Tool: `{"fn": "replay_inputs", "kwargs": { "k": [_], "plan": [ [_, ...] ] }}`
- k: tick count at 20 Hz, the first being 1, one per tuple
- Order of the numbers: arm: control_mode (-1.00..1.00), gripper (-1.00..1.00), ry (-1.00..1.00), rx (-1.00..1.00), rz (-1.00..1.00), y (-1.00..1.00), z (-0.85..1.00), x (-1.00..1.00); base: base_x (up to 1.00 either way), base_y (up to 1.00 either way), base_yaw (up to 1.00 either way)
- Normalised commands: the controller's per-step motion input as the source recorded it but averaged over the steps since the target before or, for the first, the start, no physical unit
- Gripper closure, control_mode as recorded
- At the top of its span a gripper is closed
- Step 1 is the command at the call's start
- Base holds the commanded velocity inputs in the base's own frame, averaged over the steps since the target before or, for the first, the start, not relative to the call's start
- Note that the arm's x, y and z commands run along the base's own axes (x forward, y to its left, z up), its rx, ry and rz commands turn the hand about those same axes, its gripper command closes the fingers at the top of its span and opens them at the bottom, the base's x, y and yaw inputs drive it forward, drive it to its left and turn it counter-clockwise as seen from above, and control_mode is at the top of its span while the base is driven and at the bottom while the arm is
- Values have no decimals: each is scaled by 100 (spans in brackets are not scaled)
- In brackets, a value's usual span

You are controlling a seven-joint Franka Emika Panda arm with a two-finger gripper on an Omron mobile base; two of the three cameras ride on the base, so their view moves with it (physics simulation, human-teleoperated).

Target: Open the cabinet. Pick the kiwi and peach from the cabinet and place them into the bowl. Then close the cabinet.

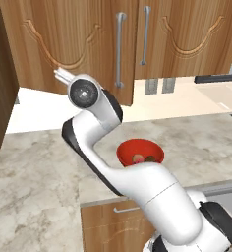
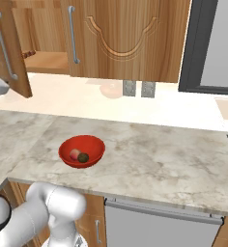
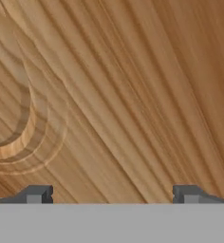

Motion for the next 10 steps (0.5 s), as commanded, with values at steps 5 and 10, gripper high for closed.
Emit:
{"fn": "replay_inputs", "kwargs": {
  "k": [5,10],
  "plan": [
    [-100,-100,0,0,-4,0,10,63,0,0,0],
    [-100,-100,-2,0,-3,-3,4,57,0,0,0]
  ]
}}
